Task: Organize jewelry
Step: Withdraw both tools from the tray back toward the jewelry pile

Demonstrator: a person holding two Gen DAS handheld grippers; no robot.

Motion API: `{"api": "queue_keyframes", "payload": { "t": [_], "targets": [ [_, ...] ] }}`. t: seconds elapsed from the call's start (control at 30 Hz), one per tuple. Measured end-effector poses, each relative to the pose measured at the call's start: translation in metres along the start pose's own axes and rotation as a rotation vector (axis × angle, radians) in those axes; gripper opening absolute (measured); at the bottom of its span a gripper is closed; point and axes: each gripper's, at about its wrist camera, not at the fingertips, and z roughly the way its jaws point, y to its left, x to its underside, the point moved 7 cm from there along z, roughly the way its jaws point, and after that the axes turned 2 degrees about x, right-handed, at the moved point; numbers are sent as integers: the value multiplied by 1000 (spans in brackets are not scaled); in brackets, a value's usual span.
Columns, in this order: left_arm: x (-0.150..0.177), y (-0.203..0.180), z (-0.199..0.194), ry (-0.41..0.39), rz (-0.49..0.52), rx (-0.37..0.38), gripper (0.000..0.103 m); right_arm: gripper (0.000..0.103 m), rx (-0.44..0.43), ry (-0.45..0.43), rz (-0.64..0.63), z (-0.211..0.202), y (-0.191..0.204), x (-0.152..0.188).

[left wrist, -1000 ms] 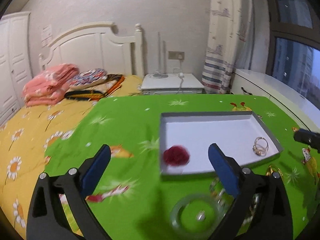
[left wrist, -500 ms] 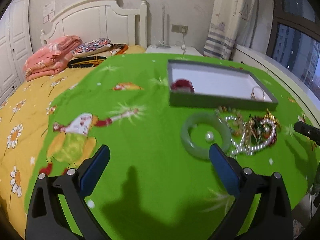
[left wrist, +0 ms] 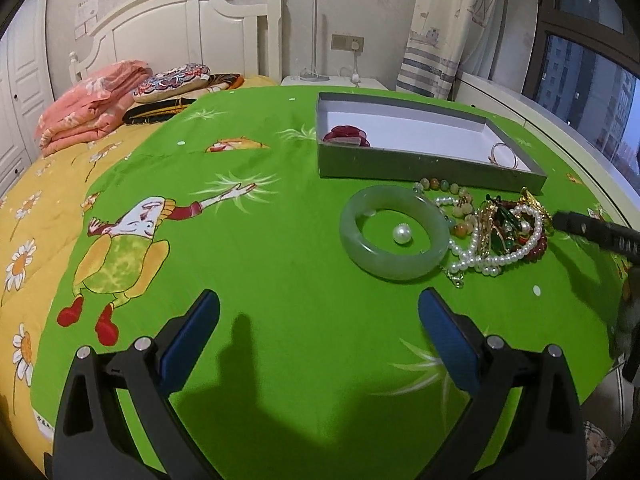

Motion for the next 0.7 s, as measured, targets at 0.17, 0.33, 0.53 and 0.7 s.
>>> {"api": "queue_keyframes", "payload": {
  "t": [0.17,0.33,0.53,0.7],
  "targets": [
    [1,1,2,8,-3,1,97,67,-36,53,59,18,-6,-17],
    [1,6,5,16,-9,0,97,70,-38,101,47,34,-1,-22],
    [1,6,5,16,-9,5,97,66,-28,99,3,39,2,-27],
    [1,1,7,23,6,5,97,58,-22,76,-13,34,0,-23]
  ]
}}
